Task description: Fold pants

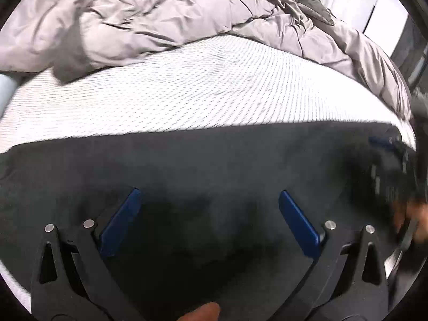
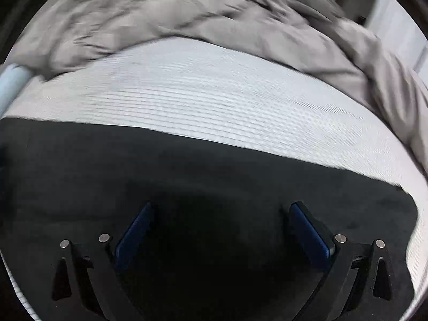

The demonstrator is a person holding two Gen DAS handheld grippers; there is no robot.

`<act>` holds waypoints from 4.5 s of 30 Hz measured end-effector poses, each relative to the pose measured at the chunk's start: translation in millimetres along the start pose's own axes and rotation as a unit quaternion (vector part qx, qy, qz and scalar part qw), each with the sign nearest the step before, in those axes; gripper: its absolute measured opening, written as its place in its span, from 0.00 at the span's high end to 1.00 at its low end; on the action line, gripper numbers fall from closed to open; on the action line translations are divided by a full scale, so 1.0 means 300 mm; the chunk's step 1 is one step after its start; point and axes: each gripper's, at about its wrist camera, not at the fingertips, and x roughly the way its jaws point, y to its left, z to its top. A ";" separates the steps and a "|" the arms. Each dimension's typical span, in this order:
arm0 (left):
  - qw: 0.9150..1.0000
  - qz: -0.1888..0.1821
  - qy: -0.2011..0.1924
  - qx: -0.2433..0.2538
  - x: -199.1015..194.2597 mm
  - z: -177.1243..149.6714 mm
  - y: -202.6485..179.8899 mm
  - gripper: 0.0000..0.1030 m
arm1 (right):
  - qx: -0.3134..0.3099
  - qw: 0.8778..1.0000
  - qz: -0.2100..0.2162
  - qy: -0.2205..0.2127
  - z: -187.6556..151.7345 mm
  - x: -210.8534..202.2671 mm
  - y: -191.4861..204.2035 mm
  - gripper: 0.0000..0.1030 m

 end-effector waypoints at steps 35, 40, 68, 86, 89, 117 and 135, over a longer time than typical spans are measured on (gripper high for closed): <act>0.970 0.163 -0.038 -0.177 -0.202 -0.258 0.696 0.73 | -0.113 0.989 0.099 0.005 -0.109 -0.023 0.092 0.01; 0.965 0.146 -0.052 -0.211 -0.272 -0.304 0.690 0.79 | -0.111 0.990 0.091 0.006 -0.156 -0.032 0.023 0.01; 0.996 0.045 -0.052 -0.049 -0.298 -0.283 0.006 0.42 | 0.094 0.992 -0.085 0.017 -0.527 -0.247 -0.818 0.01; 0.995 -0.083 -0.026 0.046 -0.048 -0.281 -0.664 0.28 | 0.392 0.905 0.160 -0.047 -0.739 -0.293 -1.116 0.05; 0.996 -0.083 -0.015 0.040 -0.004 -0.276 -0.671 0.28 | 0.460 0.859 0.200 -0.108 -0.792 -0.227 -1.168 0.34; 0.981 -0.098 0.011 0.166 0.001 -0.375 -0.667 0.25 | 0.479 0.850 0.166 -0.146 -0.746 -0.165 -1.184 0.77; 0.997 -0.055 -0.058 -0.024 -0.210 -0.379 -0.125 0.26 | 0.016 0.934 0.339 -0.109 -0.252 -0.346 -0.151 0.56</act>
